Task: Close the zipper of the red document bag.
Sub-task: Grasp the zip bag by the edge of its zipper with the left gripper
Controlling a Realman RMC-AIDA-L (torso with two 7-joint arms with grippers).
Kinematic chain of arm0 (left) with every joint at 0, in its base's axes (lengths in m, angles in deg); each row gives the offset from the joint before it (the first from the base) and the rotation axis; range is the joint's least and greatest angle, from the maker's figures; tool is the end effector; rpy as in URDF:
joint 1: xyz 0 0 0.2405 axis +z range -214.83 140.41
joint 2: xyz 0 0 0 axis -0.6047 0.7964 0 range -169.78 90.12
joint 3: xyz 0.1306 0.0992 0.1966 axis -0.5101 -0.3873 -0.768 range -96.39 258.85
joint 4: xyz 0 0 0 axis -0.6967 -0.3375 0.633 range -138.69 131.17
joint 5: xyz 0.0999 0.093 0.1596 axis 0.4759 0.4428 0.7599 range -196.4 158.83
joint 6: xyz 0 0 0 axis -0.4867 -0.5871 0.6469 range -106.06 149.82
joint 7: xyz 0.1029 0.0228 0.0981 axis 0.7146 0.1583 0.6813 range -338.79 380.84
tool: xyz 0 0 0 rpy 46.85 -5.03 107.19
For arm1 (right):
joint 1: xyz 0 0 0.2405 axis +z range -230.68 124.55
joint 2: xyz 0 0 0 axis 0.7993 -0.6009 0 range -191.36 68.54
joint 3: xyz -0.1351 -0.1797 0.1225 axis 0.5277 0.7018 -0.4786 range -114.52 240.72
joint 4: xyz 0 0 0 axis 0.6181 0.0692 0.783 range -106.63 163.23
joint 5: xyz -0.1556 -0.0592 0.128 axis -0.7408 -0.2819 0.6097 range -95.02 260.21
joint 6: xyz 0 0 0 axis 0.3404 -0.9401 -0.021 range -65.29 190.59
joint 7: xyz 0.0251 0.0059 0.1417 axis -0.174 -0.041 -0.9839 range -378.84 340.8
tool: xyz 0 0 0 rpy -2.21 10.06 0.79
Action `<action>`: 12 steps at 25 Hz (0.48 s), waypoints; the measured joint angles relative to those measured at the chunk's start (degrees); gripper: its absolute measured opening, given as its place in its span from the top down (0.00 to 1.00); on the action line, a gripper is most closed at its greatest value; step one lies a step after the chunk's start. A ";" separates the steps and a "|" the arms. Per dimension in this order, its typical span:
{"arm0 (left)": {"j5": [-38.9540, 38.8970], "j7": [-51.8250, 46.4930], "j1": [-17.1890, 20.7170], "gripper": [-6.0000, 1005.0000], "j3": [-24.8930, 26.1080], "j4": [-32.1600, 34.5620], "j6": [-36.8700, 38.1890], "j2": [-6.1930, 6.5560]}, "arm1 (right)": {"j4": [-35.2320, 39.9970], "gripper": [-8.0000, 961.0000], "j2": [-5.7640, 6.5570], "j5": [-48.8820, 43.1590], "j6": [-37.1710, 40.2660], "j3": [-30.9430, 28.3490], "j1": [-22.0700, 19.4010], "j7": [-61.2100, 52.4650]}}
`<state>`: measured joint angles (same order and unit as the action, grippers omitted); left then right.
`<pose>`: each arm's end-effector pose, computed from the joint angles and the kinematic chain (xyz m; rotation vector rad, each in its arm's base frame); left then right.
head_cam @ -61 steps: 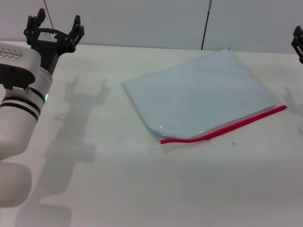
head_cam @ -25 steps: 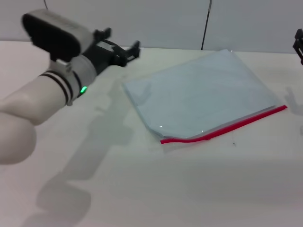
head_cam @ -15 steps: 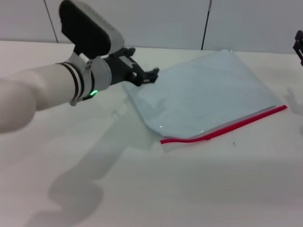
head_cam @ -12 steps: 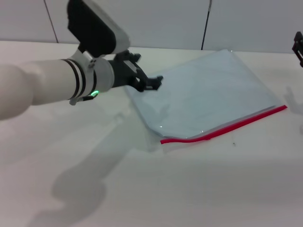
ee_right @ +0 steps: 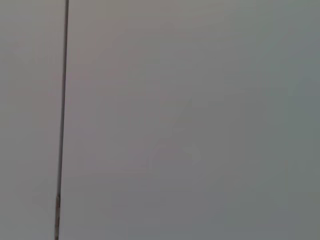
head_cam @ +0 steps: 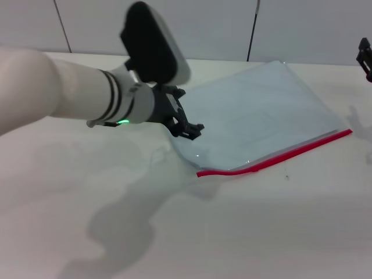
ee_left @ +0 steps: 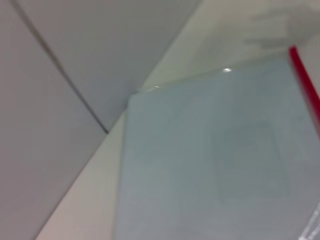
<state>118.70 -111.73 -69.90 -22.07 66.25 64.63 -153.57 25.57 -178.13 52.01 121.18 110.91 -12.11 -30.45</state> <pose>-0.1547 0.3959 -0.0494 -2.5133 -0.1653 0.1536 0.3013 0.4075 0.0089 -1.6425 0.5154 0.6166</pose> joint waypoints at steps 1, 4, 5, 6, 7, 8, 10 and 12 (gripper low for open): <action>1.78 0.04 -0.14 0.11 0.33 1.00 1.83 -0.61 | 0.00 0.26 0.00 0.01 0.00 0.00 0.02 0.00; 3.75 0.17 -0.51 0.11 0.57 3.86 6.14 -1.38 | 0.00 0.26 0.00 0.01 0.00 0.00 0.03 0.00; 3.95 0.19 -0.83 0.11 0.58 4.56 7.61 -1.47 | 0.00 0.26 0.00 0.03 0.00 0.00 0.03 0.00; 4.23 0.13 -1.31 0.11 0.59 4.93 9.16 -1.51 | 0.00 0.26 0.00 0.07 0.00 0.00 0.03 0.00; 4.54 0.02 -1.98 0.11 0.63 5.30 10.89 -1.58 | 0.00 0.26 0.00 0.11 -0.01 0.00 0.03 0.00; 4.86 -0.14 -2.59 0.11 0.74 5.49 12.43 -1.65 | 0.00 0.26 0.00 0.16 -0.03 0.00 0.03 0.00; 5.28 -0.27 -3.92 0.12 1.06 5.75 15.80 -1.87 | 0.00 0.26 0.00 0.19 -0.07 0.00 0.03 0.00; 5.41 -0.27 -4.76 0.12 1.14 5.92 18.34 -2.12 | 0.00 0.26 0.00 0.20 -0.08 0.00 0.03 0.00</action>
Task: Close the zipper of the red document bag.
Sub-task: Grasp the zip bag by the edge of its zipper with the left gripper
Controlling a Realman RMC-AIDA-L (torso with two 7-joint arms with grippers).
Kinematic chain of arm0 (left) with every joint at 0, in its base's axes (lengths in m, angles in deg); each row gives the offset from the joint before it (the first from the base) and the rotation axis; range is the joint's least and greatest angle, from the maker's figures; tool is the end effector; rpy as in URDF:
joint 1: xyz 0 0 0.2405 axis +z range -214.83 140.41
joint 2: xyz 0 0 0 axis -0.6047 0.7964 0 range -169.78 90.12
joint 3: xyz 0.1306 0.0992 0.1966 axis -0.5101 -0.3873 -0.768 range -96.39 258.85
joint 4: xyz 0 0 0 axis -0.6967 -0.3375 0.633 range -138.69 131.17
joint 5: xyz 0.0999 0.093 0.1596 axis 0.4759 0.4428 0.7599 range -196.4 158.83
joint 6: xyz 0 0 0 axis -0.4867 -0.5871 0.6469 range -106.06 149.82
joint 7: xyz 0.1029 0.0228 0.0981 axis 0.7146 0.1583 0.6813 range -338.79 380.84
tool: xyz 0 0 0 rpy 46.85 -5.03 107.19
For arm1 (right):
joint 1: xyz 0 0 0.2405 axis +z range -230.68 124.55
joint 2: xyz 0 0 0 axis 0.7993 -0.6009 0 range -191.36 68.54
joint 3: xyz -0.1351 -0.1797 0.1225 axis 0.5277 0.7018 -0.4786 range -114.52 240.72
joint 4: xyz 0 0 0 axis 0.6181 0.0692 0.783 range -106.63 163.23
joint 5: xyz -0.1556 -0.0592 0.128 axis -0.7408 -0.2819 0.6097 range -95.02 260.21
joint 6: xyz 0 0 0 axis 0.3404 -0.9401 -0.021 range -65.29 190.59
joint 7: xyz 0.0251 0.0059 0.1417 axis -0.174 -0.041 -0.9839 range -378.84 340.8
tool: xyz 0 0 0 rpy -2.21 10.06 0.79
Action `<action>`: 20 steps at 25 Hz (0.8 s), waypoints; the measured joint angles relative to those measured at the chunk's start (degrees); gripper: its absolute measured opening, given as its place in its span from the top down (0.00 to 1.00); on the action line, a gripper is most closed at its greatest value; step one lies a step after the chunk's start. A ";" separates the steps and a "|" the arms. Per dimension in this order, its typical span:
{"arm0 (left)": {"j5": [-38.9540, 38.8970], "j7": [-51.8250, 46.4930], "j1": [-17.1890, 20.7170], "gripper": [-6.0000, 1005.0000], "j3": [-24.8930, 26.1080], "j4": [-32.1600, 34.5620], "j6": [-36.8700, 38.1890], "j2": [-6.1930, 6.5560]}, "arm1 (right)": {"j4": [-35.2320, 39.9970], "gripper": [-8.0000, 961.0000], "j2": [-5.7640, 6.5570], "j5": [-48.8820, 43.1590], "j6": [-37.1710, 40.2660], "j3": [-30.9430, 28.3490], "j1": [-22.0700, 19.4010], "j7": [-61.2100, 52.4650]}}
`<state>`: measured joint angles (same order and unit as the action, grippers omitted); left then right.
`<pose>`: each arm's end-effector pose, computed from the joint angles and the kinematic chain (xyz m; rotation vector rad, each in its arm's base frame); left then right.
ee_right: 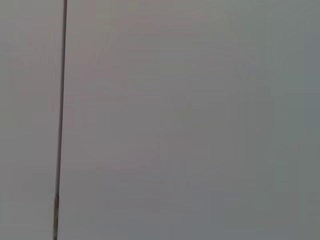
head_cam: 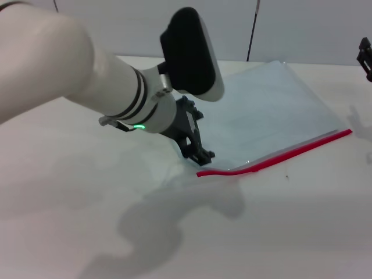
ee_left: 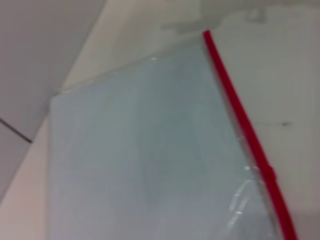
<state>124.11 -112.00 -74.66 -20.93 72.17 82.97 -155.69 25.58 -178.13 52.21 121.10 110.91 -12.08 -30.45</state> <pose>-0.1204 0.3760 -0.0570 -2.6700 -0.0353 0.3592 0.3014 0.4077 0.0092 -1.6396 0.5177 0.6167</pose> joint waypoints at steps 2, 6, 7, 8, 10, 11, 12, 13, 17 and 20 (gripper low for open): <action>0.27 -0.10 -0.78 0.12 -0.09 0.52 2.63 -0.17 | 0.00 0.26 0.00 0.02 0.00 0.00 0.02 0.00; 1.48 -0.64 -2.16 0.12 -0.67 1.58 6.91 -0.26 | 0.06 0.26 0.00 0.13 0.00 0.00 0.07 0.00; 2.08 -0.70 -2.47 0.12 -0.95 1.86 8.03 -0.32 | 0.07 0.26 0.00 0.14 -0.01 0.00 0.09 0.00; 2.59 -0.75 -2.73 0.12 -1.26 2.13 8.96 -0.36 | 0.07 0.26 0.00 0.15 -0.01 0.00 0.14 0.00; 3.32 -0.82 -3.12 0.12 -2.04 2.59 10.30 -0.39 | 0.08 0.26 0.00 0.18 -0.01 0.00 0.24 0.00; 3.58 -0.87 -3.39 0.12 -2.55 2.75 10.93 -0.39 | 0.09 0.26 0.00 0.22 -0.01 0.00 0.29 0.00; 3.74 -0.99 -3.65 0.12 -3.14 2.83 11.47 -0.40 | 0.09 0.26 0.00 0.24 0.00 0.00 0.34 0.00; 4.08 -1.14 -3.93 0.12 -3.87 2.85 11.87 -0.41 | 0.09 0.26 0.00 0.25 0.00 0.00 0.38 0.00; 6.43 -1.90 -4.56 0.12 -6.34 2.51 12.33 -0.47 | 0.09 0.26 0.00 0.25 0.00 0.00 0.57 0.00; 7.16 -2.08 -4.77 0.12 -6.97 2.12 11.88 -0.52 | 0.09 0.26 0.00 0.24 0.00 0.00 0.64 0.00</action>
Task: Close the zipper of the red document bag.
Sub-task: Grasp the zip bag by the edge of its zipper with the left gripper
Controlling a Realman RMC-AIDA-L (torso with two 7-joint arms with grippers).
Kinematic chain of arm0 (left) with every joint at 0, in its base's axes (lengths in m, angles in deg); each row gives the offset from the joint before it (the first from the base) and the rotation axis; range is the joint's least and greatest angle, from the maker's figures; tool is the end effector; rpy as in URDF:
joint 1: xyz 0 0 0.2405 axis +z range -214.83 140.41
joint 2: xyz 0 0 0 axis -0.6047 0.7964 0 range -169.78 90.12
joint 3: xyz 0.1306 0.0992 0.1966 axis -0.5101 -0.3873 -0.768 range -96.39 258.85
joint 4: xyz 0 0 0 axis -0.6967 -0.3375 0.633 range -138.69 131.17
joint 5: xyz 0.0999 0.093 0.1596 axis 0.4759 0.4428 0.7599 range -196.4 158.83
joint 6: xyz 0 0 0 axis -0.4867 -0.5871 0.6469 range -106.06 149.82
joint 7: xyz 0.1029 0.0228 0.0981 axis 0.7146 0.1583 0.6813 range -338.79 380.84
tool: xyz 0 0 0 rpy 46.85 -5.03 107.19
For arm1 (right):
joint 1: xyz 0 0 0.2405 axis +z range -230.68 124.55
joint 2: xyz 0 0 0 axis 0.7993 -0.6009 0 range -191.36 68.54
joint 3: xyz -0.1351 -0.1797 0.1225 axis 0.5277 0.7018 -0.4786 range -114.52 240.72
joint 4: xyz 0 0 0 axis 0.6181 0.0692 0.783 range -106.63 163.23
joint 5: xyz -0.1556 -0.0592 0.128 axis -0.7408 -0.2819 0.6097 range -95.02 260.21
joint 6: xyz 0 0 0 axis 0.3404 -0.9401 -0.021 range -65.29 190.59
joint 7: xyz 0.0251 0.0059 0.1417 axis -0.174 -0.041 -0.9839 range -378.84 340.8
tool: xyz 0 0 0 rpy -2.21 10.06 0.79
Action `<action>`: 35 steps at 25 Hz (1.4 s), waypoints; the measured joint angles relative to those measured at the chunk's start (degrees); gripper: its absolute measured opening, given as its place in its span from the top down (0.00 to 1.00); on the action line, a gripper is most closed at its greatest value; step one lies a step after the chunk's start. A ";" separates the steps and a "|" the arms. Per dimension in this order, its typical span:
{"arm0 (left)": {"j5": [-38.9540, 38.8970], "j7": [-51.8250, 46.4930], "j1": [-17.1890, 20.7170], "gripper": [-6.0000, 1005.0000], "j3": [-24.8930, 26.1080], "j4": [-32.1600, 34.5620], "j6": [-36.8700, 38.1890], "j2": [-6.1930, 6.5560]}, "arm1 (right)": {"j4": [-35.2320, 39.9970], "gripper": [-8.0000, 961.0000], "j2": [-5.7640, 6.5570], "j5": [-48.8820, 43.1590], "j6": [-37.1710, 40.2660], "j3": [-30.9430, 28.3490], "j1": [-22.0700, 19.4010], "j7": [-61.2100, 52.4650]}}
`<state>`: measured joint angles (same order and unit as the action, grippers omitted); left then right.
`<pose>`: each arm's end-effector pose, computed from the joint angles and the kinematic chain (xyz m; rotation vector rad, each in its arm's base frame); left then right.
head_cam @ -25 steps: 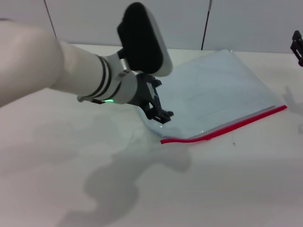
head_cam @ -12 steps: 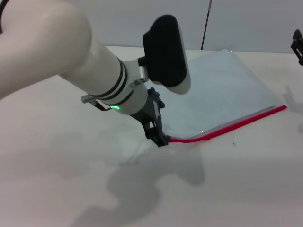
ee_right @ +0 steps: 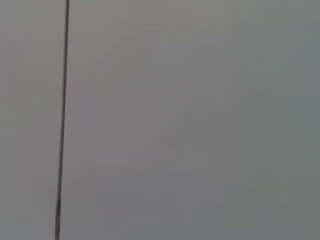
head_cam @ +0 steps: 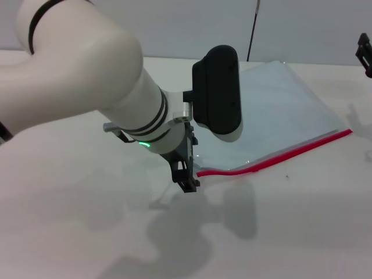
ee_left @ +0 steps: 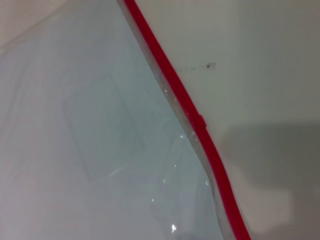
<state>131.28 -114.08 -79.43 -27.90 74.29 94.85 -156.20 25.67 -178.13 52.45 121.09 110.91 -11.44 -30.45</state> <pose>-0.1108 0.3534 -0.0716 -2.7160 0.1669 0.7004 0.2969 0.4114 0.0100 -1.6390 0.5096 0.6263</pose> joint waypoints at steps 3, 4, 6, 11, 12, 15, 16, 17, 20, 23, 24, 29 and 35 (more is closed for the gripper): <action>0.46 0.12 -0.02 0.12 -0.13 -0.68 -1.06 0.00 | 0.00 0.26 0.00 0.00 0.00 0.00 0.03 0.00; 0.56 0.20 -0.03 0.12 -0.17 -0.95 -1.33 0.00 | 0.00 0.26 0.00 0.00 0.00 0.00 0.04 0.00; 0.95 0.42 -0.11 0.12 -0.40 -1.94 -2.14 0.01 | 0.00 0.26 0.00 0.00 0.00 0.00 0.10 0.00; 1.10 0.33 -1.21 0.12 -1.32 -4.73 -3.75 0.01 | 0.00 0.26 0.00 0.00 0.00 0.00 0.30 0.00; 1.10 0.28 -1.41 0.12 -1.49 -5.20 -4.10 0.01 | 0.00 0.26 0.00 0.00 0.00 0.00 0.31 0.00; 1.05 0.08 -1.88 0.12 -2.88 -6.80 -5.84 0.00 | 0.00 0.26 0.00 0.00 -0.01 0.00 0.31 0.00; 0.99 0.05 -1.91 0.12 -3.22 -7.08 -6.34 -0.01 | 0.00 0.26 0.00 0.00 -0.06 0.00 0.31 0.00; 0.91 0.04 -1.93 0.12 -3.60 -7.38 -6.97 -0.03 | 0.00 0.26 0.00 0.00 -0.26 0.00 0.32 0.00; 0.86 0.03 -1.93 0.12 -4.01 -8.00 -8.11 -0.06 | -0.05 0.26 0.00 0.00 -0.63 0.00 0.55 0.00; 0.71 0.01 -1.90 0.12 -4.00 -8.17 -8.92 -0.07 | -0.09 0.26 0.00 0.00 -0.65 0.00 0.66 0.00; 0.69 0.01 -1.85 0.12 -4.00 -8.21 -9.31 -0.08 | -0.10 0.26 0.00 0.00 -0.66 0.00 0.66 0.00; 0.82 0.20 -1.93 0.12 -4.09 -9.93 -11.17 -0.08 | -0.10 0.26 0.00 0.00 -0.70 0.00 0.79 0.00; 0.67 0.29 -2.04 0.12 -4.17 -12.28 -14.24 -0.08 | -0.10 0.27 0.00 0.00 -0.71 0.00 0.86 0.00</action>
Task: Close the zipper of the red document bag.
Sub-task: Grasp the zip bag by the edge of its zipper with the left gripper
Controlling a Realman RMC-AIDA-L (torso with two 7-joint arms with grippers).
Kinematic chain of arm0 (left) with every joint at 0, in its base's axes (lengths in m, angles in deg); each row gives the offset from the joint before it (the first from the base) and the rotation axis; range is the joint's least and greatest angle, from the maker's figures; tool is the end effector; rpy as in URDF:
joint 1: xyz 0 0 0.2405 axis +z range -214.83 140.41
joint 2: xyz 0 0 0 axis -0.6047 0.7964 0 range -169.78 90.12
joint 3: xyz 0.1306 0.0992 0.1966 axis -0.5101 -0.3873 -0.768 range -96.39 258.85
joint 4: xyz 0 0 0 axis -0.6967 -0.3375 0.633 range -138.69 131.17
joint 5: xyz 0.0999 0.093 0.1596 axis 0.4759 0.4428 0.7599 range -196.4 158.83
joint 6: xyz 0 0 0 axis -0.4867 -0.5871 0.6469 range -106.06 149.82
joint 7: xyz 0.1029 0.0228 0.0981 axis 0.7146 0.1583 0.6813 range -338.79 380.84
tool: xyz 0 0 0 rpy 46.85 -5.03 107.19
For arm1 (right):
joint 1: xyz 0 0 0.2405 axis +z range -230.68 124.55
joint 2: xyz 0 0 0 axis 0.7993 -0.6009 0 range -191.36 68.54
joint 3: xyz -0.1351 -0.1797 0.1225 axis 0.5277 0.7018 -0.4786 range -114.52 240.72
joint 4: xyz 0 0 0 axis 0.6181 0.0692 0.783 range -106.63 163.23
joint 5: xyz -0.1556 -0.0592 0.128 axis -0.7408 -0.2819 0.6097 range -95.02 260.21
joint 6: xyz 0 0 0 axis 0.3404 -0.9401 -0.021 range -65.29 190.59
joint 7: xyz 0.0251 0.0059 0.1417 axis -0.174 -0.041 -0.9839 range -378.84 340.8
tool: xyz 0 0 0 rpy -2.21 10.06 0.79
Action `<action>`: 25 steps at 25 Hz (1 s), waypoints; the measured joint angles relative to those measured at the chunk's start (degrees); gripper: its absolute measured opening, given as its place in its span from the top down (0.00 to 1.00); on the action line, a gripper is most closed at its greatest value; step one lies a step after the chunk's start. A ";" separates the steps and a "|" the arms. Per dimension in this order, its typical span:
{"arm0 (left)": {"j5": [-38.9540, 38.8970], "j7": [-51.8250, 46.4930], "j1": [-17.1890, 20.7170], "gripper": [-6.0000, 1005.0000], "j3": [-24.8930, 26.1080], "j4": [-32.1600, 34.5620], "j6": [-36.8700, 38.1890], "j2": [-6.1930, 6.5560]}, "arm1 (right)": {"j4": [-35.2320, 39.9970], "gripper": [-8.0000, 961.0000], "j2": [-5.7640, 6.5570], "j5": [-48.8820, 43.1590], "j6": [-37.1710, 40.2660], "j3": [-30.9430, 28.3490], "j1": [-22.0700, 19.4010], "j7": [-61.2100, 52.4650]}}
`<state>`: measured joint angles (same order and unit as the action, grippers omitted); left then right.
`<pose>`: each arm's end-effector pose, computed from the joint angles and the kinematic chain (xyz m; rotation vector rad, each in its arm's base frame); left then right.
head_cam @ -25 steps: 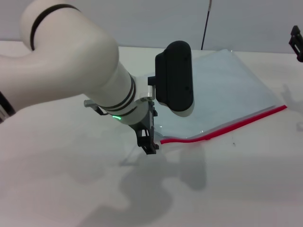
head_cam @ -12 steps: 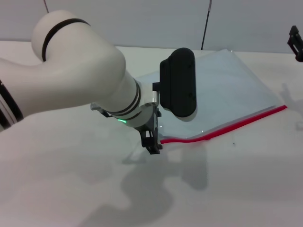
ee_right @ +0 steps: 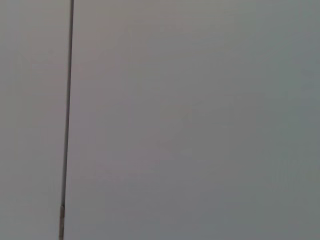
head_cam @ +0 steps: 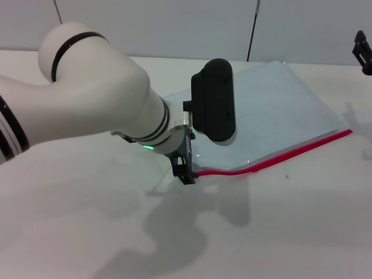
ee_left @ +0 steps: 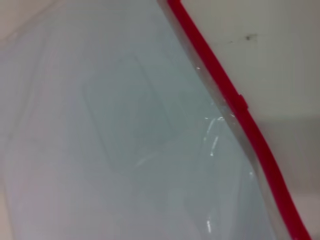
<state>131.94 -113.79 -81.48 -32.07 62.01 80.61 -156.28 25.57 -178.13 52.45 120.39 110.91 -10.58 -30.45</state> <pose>-0.1353 0.3753 -0.0950 -2.6474 0.1966 0.6871 0.2925 0.4156 0.0087 -1.6472 0.5087 0.6264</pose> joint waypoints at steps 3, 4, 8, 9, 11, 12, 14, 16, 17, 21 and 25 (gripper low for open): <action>0.10 0.20 0.12 0.12 -0.32 -0.40 -1.76 0.00 | 0.00 0.27 0.00 0.00 0.00 0.00 0.00 0.00; 0.14 0.21 0.19 0.12 -0.56 -0.40 -2.38 0.00 | 0.00 0.27 0.00 0.00 0.00 0.00 0.00 0.00; 0.04 0.31 0.44 0.15 -1.29 -0.44 -4.14 0.00 | 0.00 0.27 0.00 0.00 0.00 0.00 -0.01 0.00; -0.04 0.31 0.48 0.16 -1.38 -0.45 -4.57 0.00 | 0.00 0.27 0.00 0.00 0.00 0.00 -0.02 -0.03; -0.15 0.32 0.59 0.17 -1.42 -0.51 -5.16 0.00 | 0.00 0.27 0.00 0.00 0.00 0.00 -0.02 -0.04; -0.20 0.33 0.68 0.18 -1.44 -0.59 -5.48 0.00 | 0.00 0.27 0.00 0.00 0.00 0.00 -0.02 -0.04; -0.46 0.33 0.86 0.20 -1.62 -0.88 -6.57 0.00 | 0.00 0.27 0.00 0.00 0.00 0.00 -0.02 -0.05; -0.91 0.32 0.95 0.22 -2.31 -1.35 -8.03 -0.05 | 0.00 0.27 0.00 0.00 0.00 0.00 -0.02 -0.05; -1.12 0.29 0.95 0.24 -2.63 -1.53 -8.66 -0.08 | 0.00 0.27 0.00 0.00 0.00 0.00 -0.01 -0.06; -1.93 0.09 0.95 0.29 -3.60 -2.10 -10.61 -0.11 | 0.00 0.27 0.00 0.00 0.00 -0.07 0.00 -0.08; -2.37 -0.14 1.00 0.35 -4.11 -3.02 -12.16 -0.17 | 0.00 0.27 0.00 0.00 0.00 -0.09 0.03 -0.09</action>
<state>129.57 -113.93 -80.48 -36.17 58.99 68.45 -156.46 25.57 -178.13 52.45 120.39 110.82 -10.56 -30.54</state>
